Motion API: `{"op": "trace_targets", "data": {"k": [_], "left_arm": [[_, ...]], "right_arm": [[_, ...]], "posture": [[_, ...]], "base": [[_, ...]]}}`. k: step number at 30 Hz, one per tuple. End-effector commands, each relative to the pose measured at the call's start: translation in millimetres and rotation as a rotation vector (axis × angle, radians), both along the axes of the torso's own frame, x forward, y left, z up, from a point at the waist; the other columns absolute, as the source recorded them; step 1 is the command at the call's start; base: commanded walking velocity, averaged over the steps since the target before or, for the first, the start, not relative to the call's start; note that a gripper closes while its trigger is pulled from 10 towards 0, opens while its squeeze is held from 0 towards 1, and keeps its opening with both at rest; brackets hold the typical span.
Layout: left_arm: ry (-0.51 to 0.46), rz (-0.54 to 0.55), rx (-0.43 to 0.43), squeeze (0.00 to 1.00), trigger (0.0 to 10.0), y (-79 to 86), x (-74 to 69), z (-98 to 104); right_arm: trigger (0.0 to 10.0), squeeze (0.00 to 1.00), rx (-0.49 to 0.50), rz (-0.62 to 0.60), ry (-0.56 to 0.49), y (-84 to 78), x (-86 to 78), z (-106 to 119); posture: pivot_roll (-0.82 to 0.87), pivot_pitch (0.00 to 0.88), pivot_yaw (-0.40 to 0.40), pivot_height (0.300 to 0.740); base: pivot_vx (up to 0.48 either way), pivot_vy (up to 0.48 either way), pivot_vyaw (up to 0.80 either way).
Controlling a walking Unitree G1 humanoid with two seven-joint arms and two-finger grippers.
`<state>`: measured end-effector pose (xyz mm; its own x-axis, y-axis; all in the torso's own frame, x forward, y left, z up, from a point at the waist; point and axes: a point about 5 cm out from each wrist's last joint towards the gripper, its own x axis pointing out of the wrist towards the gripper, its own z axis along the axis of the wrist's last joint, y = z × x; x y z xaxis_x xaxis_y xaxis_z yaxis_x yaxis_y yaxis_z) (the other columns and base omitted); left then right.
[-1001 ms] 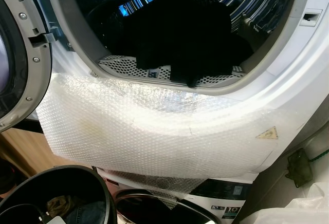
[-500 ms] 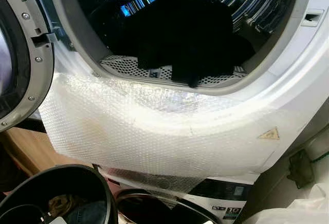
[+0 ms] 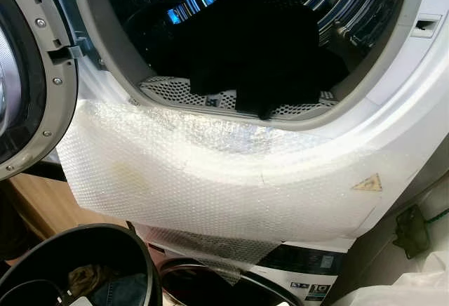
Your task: Clothes washing
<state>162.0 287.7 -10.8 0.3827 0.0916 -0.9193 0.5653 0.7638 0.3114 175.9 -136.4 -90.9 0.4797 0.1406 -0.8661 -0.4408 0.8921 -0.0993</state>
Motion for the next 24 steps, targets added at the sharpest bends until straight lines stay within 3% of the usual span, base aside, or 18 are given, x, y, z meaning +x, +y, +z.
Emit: {"op": "trace_targets", "data": {"k": [1,8,11,12,14,16,17,19,21,24], "left_arm": [[0.036,-0.011,0.011,0.00,0.0,-0.3,-7.3,-6],[0.006,-0.004,0.017,0.00,0.0,-1.4,-3.0,-4],[-0.054,0.025,0.031,0.00,0.0,-0.2,3.2,0],[-0.153,0.084,0.046,0.00,0.0,2.4,11.5,8],[-0.153,0.084,0.046,0.00,0.0,2.4,11.5,8],[-0.262,0.165,0.054,0.00,0.0,4.1,17.7,16],[-0.262,0.165,0.054,0.00,0.0,4.1,17.7,16],[-0.354,0.237,0.056,0.00,0.0,2.8,19.8,24],[-0.354,0.237,0.056,0.00,0.0,2.8,19.8,24],[-0.461,0.288,0.046,0.00,0.0,-5.0,20.3,37]], "right_arm": [[10.0,0.00,0.004,0.016,-0.001,3.2,-0.1,0],[10.0,0.00,0.004,0.020,0.003,4.0,-1.7,-1],[10.0,0.00,0.004,0.019,0.003,4.0,-1.8,-1],[10.0,0.00,0.005,0.016,0.002,3.7,-1.1,0],[10.0,0.00,0.005,0.016,0.002,3.7,-1.1,0],[10.0,0.00,0.005,0.013,0.000,3.2,-0.5,0],[10.0,0.00,0.005,0.013,0.000,3.2,-0.5,0],[10.0,0.00,0.005,0.013,0.000,2.9,-0.1,0],[10.0,0.00,0.005,0.013,0.000,2.9,-0.1,0],[10.0,0.00,0.006,0.015,-0.001,3.1,0.7,0]], "posture": [[0.28,0.000,-0.002,0.740],[0.28,0.000,0.001,0.740],[0.28,0.000,0.003,0.740],[0.28,0.000,0.002,0.740],[0.28,0.000,0.002,0.740],[0.29,0.000,0.001,0.740],[0.29,0.000,0.001,0.740],[0.29,0.000,0.001,0.740],[0.29,0.000,0.001,0.740],[0.30,0.000,-0.003,0.740]], "base": [[0.000,0.000,0.00],[0.000,0.000,0.00],[0.000,0.000,0.00],[0.000,0.000,0.00],[0.000,0.000,0.00],[0.000,0.000,0.00],[0.000,0.000,0.00],[0.000,0.000,0.00],[0.000,0.000,0.00],[0.000,0.000,0.00]]}}
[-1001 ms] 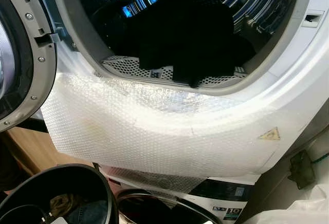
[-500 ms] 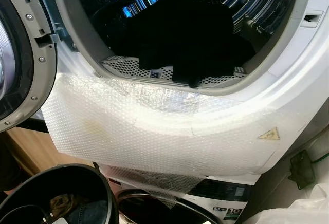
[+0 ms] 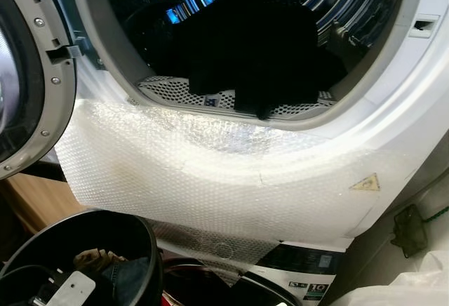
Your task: Clothes washing
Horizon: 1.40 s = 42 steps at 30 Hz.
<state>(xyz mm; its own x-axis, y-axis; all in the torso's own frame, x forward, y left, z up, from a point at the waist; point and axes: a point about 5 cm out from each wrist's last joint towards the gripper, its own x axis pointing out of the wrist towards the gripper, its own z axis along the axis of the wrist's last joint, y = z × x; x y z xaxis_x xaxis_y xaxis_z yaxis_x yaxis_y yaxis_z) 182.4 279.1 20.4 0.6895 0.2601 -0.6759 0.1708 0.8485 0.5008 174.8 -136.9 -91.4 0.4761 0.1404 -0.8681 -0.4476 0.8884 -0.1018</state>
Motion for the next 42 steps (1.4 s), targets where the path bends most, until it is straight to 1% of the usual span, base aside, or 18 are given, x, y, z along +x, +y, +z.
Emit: {"op": "trace_targets", "data": {"k": [1,8,9,11,13,16,19,22,25,29,31,32,33,36,37,40,41,42], "left_arm": [[-0.127,0.052,-0.003,0.00,0.0,-9.8,-2.7,21],[-0.266,0.099,0.031,0.00,0.0,-18.8,-12.2,47],[-0.345,0.119,0.081,0.00,0.0,-17.6,-12.6,61],[-0.373,0.127,0.097,0.00,0.0,-17.3,-12.7,65],[-0.484,0.116,0.156,0.00,0.0,-19.3,-8.9,83],[-0.525,0.110,0.180,0.00,0.0,-20.5,-7.5,89],[-0.687,0.087,0.285,0.00,0.0,-30.0,-8.0,116],[-0.758,0.078,0.321,0.00,0.0,-35.8,-11.6,126],[-0.828,0.033,0.344,0.00,0.0,-42.1,-12.9,137],[-0.906,-0.146,0.341,0.00,0.0,-59.4,-8.9,149],[-0.924,-0.271,0.275,0.00,0.0,-73.2,-8.0,149],[-0.919,-0.406,0.204,0.00,0.0,-87.1,-8.5,147],[-0.928,-0.475,0.168,0.00,0.0,-95.3,-8.9,148],[-0.939,-0.593,0.099,0.00,0.0,-108.2,-7.3,152],[-0.939,-0.593,0.099,0.00,0.0,-108.2,-7.3,152],[-0.916,-0.673,-0.069,0.00,0.0,-119.9,-4.0,155],[-0.855,-0.757,-0.235,0.00,0.0,-131.8,-4.6,155],[-0.852,-0.792,-0.252,0.00,0.0,-134.9,-4.5,157]], "right_arm": [[10.0,0.00,0.012,0.012,-0.005,4.3,2.5,1],[10.0,0.00,0.014,0.019,-0.004,4.8,2.7,1],[10.0,0.00,0.014,0.021,-0.004,4.8,3.0,2],[10.0,0.00,0.014,0.021,-0.004,4.9,3.1,2],[10.0,0.00,0.014,0.026,-0.004,5.5,3.6,2],[10.0,0.00,0.014,0.029,-0.004,5.9,3.8,2],[10.0,0.00,0.019,0.038,-0.009,9.3,6.6,3],[10.0,0.00,0.021,0.041,-0.013,10.7,8.4,4],[10.0,0.00,0.021,0.043,-0.014,11.1,9.2,4],[10.0,0.00,0.019,0.056,-0.011,12.2,8.7,4],[10.0,0.00,0.019,0.060,-0.009,12.8,8.0,4],[10.0,0.00,0.020,0.064,-0.008,13.9,7.4,4],[10.0,0.00,0.022,0.066,-0.009,14.9,7.6,4],[10.0,0.00,0.024,0.070,-0.010,16.7,8.0,4],[10.0,0.00,0.024,0.070,-0.010,16.7,8.0,4],[10.0,0.00,0.027,0.071,-0.012,18.4,8.7,5],[10.0,0.00,0.029,0.069,-0.013,19.0,8.9,5],[10.0,0.00,0.029,0.069,-0.013,19.3,8.8,5]], "posture": [[0.31,0.000,-0.005,0.740],[0.32,0.000,-0.005,0.740],[0.33,0.000,-0.008,0.740],[0.33,0.000,-0.008,0.740],[0.35,0.000,-0.012,0.740],[0.35,0.000,-0.012,0.740],[0.36,0.000,-0.011,0.740],[0.37,0.000,-0.012,0.740],[0.38,0.000,-0.012,0.740],[0.40,0.000,-0.016,0.740],[0.40,0.000,-0.017,0.740],[0.40,0.000,-0.016,0.740],[0.41,0.000,-0.016,0.740],[0.41,0.000,-0.014,0.740],[0.41,0.000,-0.014,0.740],[0.41,0.000,-0.010,0.740],[0.41,0.000,-0.008,0.740],[0.41,0.000,-0.005,0.740]], "base": [[0.000,0.000,0.00],[0.000,0.000,0.00],[0.000,0.000,0.00],[0.000,0.000,0.00],[0.000,0.000,0.00],[0.000,0.000,0.00],[0.000,0.000,0.00],[0.000,0.000,0.00],[0.000,0.000,0.00],[0.000,0.000,0.00],[0.000,0.000,0.00],[0.000,0.000,0.00],[0.000,0.000,0.00],[0.000,0.000,0.00],[0.000,0.000,0.00],[0.000,0.000,0.00],[0.000,0.000,0.00],[0.000,0.000,0.00]]}}
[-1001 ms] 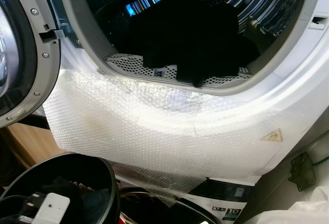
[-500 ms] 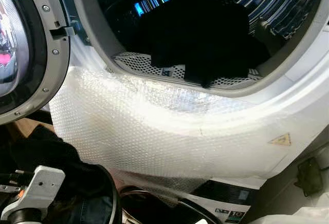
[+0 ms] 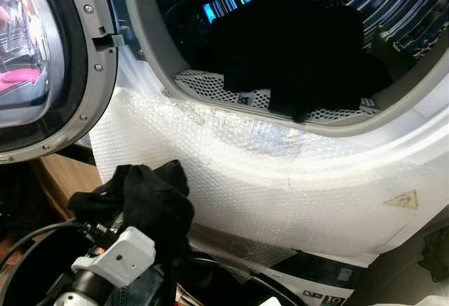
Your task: Clothes washing
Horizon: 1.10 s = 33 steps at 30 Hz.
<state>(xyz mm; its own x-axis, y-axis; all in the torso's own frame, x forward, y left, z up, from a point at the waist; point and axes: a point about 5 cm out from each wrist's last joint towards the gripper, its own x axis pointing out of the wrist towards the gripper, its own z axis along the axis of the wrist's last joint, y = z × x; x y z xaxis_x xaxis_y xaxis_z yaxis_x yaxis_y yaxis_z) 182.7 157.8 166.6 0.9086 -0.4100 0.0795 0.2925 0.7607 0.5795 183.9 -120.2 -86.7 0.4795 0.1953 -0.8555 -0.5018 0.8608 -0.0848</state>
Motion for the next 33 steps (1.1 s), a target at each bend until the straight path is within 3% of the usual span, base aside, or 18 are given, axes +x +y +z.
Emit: {"op": "trace_targets", "data": {"k": [1,3,4,7,9,14,15,16,18,19,23,25,26,28,31,33], "left_arm": [[-0.009,-0.143,-0.049,0.00,0.0,-14.9,-4.6,12],[0.038,-0.203,-0.135,0.00,0.0,-21.2,-1.3,17],[0.065,-0.271,-0.206,0.00,0.0,-26.7,7.8,29],[0.071,-0.383,-0.134,0.00,0.0,-34.3,17.4,37],[0.071,-0.474,-0.137,0.00,0.0,-41.9,26.1,49],[0.099,-0.651,-0.115,0.00,0.0,-47.5,32.4,70],[0.102,-0.763,-0.095,0.00,0.0,-50.1,35.5,89],[0.081,-0.807,-0.080,0.00,0.0,-51.6,38.8,101],[0.069,-0.824,-0.072,0.00,0.0,-52.3,41.1,107],[0.009,-0.851,-0.048,0.00,0.0,-54.6,48.7,126],[-0.106,-0.894,-0.041,0.00,0.0,-56.9,61.9,164],[-0.211,-0.897,-0.052,0.00,0.0,-55.4,72.6,193],[-0.211,-0.897,-0.052,0.00,0.0,-55.4,72.6,193],[-0.344,-0.853,-0.055,0.00,0.0,-50.8,86.7,223],[-0.547,-0.691,-0.187,0.00,0.0,-31.4,125.7,271],[-0.577,-0.629,-0.238,0.00,0.0,-24.6,139.2,280]], "right_arm": [[10.0,0.00,0.001,0.006,0.003,2.8,-0.4,0],[10.0,0.00,0.002,0.003,0.003,3.1,-0.7,0],[10.0,0.00,0.004,0.001,0.005,3.5,-1.5,-1],[10.0,0.00,0.003,0.002,0.008,3.7,-2.7,-1],[10.0,0.00,0.005,0.004,0.011,4.8,-3.9,-2],[10.0,0.00,0.014,-0.006,0.007,7.1,-2.9,-1],[10.0,0.00,0.018,-0.015,0.004,7.4,-1.8,0],[10.0,0.00,0.019,-0.017,0.003,7.3,-1.3,0],[10.0,0.00,0.018,-0.018,0.002,7.1,-1.2,0],[10.0,0.00,0.017,-0.025,0.001,6.4,-0.6,0],[10.0,0.00,0.018,-0.031,-0.001,6.1,0.1,0],[10.0,0.00,0.018,-0.039,-0.004,5.4,1.0,1],[10.0,0.00,0.018,-0.039,-0.004,5.4,1.0,1],[10.0,0.00,0.018,-0.045,-0.005,5.0,1.6,1],[10.0,0.00,0.022,-0.066,-0.008,3.9,2.4,1],[10.0,0.00,0.023,-0.073,-0.009,3.0,2.1,1]], "posture": [[0.41,0.000,-0.005,0.740],[0.40,0.000,-0.002,0.740],[0.40,0.000,0.000,0.740],[0.40,0.000,-0.005,0.740],[0.40,0.000,-0.002,0.740],[0.38,0.000,0.003,0.740],[0.37,0.000,0.002,0.740],[0.37,0.000,0.004,0.740],[0.37,0.000,0.004,0.740],[0.37,0.000,0.004,0.740],[0.36,0.000,0.007,0.740],[0.35,0.000,0.009,0.740],[0.35,0.000,0.009,0.740],[0.34,0.000,0.009,0.740],[0.32,0.000,0.008,0.740],[0.28,0.000,0.017,0.740]], "base": [[0.000,0.000,0.00],[0.000,0.000,0.00],[0.000,0.000,0.00],[0.000,0.000,0.00],[0.000,0.000,0.00],[0.000,0.000,0.00],[0.000,0.000,0.00],[0.000,0.000,0.00],[0.000,0.000,0.00],[0.000,0.000,0.00],[0.000,0.000,0.00],[0.000,0.000,0.00],[0.000,0.000,0.00],[0.000,0.000,0.00],[0.000,0.000,0.00],[0.000,0.000,0.00]]}}
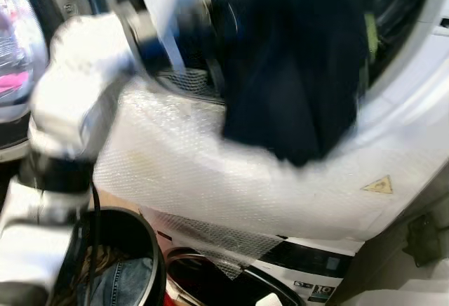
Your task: Clothes washing
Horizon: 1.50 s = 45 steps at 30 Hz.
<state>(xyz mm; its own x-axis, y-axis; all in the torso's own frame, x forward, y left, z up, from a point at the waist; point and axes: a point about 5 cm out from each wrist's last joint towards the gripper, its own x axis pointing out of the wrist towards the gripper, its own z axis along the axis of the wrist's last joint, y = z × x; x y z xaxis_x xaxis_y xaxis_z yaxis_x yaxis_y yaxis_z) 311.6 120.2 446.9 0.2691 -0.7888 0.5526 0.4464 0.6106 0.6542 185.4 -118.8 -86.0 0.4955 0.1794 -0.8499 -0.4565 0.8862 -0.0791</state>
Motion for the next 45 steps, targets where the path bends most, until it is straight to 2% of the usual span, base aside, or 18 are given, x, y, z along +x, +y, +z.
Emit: {"op": "trace_targets", "data": {"k": [1,3,4,5,7,8,9,11,12,13,14,16,21,29,35,40,41,45], "left_arm": [[-0.016,0.110,-0.097,0.00,0.0,17.1,17.1,4],[0.037,0.258,-0.205,0.00,0.0,32.5,42.2,8],[0.037,0.258,-0.205,0.00,0.0,32.5,42.2,8],[0.089,0.298,-0.307,0.00,0.0,41.2,50.5,9],[0.131,0.309,-0.370,0.00,0.0,46.3,56.1,9],[0.177,0.323,-0.389,0.00,3.4,47.4,63.3,7],[0.429,0.280,-0.304,0.00,10.0,39.4,82.7,-19],[0.525,0.270,-0.232,0.00,10.0,34.3,89.2,-34],[0.524,0.321,-0.127,0.00,10.0,31.2,92.7,-45],[0.524,0.321,-0.127,0.00,10.0,31.2,92.7,-45],[0.552,0.380,-0.052,0.00,10.0,31.2,97.7,-63],[0.587,0.368,-0.051,0.00,10.0,31.2,99.6,-73],[0.612,0.384,0.115,0.00,10.0,19.2,103.0,-95],[0.591,0.496,-0.079,0.00,10.0,13.6,107.5,-82],[0.590,0.563,-0.285,0.00,10.0,28.1,106.8,-61],[0.613,0.539,-0.304,0.00,10.0,30.0,106.4,-58],[0.621,0.517,-0.320,1.00,10.0,29.7,105.9,-56],[0.652,0.440,-0.335,1.00,10.0,24.1,105.2,-55]], "right_arm": [[10.0,0.00,0.012,-0.025,-0.001,1.0,0.4,0],[10.0,0.00,0.007,-0.058,0.001,-5.1,-2.4,-1],[10.0,0.00,0.007,-0.058,0.001,-5.1,-2.4,-1],[10.0,0.00,0.004,-0.071,0.003,-8.3,-4.5,-2],[10.0,0.00,0.001,-0.075,0.006,-9.9,-6.2,-3],[10.0,0.00,-0.004,-0.078,0.012,-13.0,-9.1,-5],[10.0,0.00,-0.018,-0.098,0.023,-21.1,-15.6,-7],[10.0,0.00,-0.024,-0.109,0.028,-25.4,-19.0,-9],[10.0,0.00,-0.027,-0.121,0.031,-28.6,-21.5,-10],[10.0,0.00,-0.027,-0.121,0.031,-28.6,-21.5,-10],[10.0,0.00,-0.036,-0.138,0.039,-34.3,-27.5,-12],[10.0,0.00,-0.044,-0.151,0.048,-38.7,-33.1,-14],[10.0,0.00,-0.058,-0.197,0.063,-50.0,-45.3,-17],[10.0,0.00,-0.069,-0.235,0.067,-59.1,-52.3,-19],[10.0,0.00,-0.066,-0.257,0.043,-61.3,-50.3,-17],[10.0,0.00,-0.077,-0.269,0.023,-63.7,-49.2,-16],[10.0,0.00,-0.089,-0.276,0.014,-66.4,-48.7,-16],[10.0,0.00,-0.098,-0.285,0.016,-71.9,-52.7,-16]], "posture": [[0.28,0.000,0.017,0.740],[0.24,0.000,0.025,0.740],[0.24,0.000,0.025,0.740],[0.21,0.000,0.030,0.740],[0.21,0.000,0.030,0.740],[0.19,0.000,0.032,0.740],[0.15,0.000,0.035,0.740],[0.14,0.000,0.034,0.740],[0.13,0.000,0.034,0.740],[0.13,0.000,0.034,0.740],[0.10,0.000,0.036,0.740],[0.07,0.000,0.040,0.740],[0.01,0.000,0.051,0.740],[-0.03,0.000,0.061,0.740],[-0.08,0.000,0.076,0.740],[-0.10,0.000,0.085,0.740],[-0.11,0.000,0.086,0.740],[-0.12,0.000,0.079,0.740]], "base": [[0.000,0.000,0.00],[0.000,0.000,0.00],[0.000,0.000,0.00],[0.000,0.000,0.00],[0.000,0.000,0.00],[0.000,0.000,0.00],[0.000,0.000,0.00],[0.000,0.000,0.00],[0.000,0.000,0.00],[0.000,0.000,0.00],[0.000,0.000,0.00],[0.000,0.000,0.00],[0.000,0.000,0.00],[0.000,0.000,0.00],[0.000,0.000,0.00],[0.000,0.000,0.00],[0.000,0.000,0.00],[0.000,0.000,0.00]]}}
